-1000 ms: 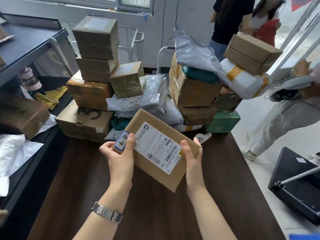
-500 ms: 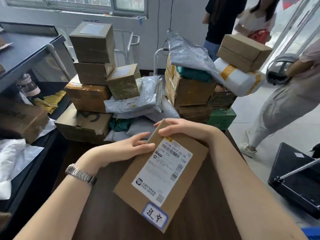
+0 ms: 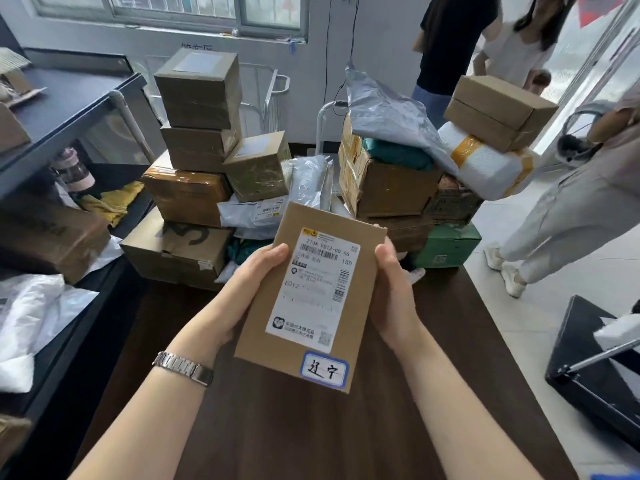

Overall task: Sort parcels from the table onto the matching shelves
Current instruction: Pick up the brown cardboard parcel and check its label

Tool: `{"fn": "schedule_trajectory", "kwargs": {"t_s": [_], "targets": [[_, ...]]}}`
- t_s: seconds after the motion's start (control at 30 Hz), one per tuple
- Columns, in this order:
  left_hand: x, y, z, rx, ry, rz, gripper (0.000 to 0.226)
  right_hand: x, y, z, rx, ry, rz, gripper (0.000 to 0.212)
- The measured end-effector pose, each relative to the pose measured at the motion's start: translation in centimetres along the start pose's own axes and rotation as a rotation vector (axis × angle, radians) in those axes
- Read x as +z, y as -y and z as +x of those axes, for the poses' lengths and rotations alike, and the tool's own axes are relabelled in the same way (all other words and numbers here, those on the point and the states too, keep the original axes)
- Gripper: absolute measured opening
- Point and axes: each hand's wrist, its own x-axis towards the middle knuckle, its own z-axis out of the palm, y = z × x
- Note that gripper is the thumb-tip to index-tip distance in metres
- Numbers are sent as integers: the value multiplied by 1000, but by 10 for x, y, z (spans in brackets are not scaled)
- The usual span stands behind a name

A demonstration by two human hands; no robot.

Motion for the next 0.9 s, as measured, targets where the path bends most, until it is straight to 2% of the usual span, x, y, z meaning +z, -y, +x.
{"fn": "schedule_trajectory", "kwargs": {"t_s": [0.07, 0.1, 0.2, 0.33, 0.4, 0.5, 0.57, 0.73, 0.83, 0.9], "targets": [[11, -6, 0, 34, -61, -1, 51, 5, 0, -5, -62, -149, -10, 85], [15, -6, 0, 36, -87, -23, 60, 7, -3, -10, -93, -162, 8, 84], [24, -9, 1, 61, -137, -94, 64, 8, -15, -24, -117, -54, 88, 77], [34, -18, 0, 72, -280, -87, 74, 9, -12, -18, -58, -75, 132, 67], [35, -22, 1, 58, -324, -86, 64, 11, -3, -9, -23, -111, 128, 58], [35, -23, 3, 2, -284, -95, 35, 16, 11, 11, 41, -148, 61, 50], [34, -22, 3, -14, -275, -105, 29, 16, 15, 19, 59, -154, 36, 50], [28, -20, 0, 11, -241, -114, 26, 23, 15, 8, 133, -128, 133, 52], [29, -29, -9, 43, -268, -89, 28, 28, 24, 5, 84, -156, 102, 50], [28, -33, -16, 89, -303, -64, 38, 34, 33, 3, 33, -154, 60, 50]]}}
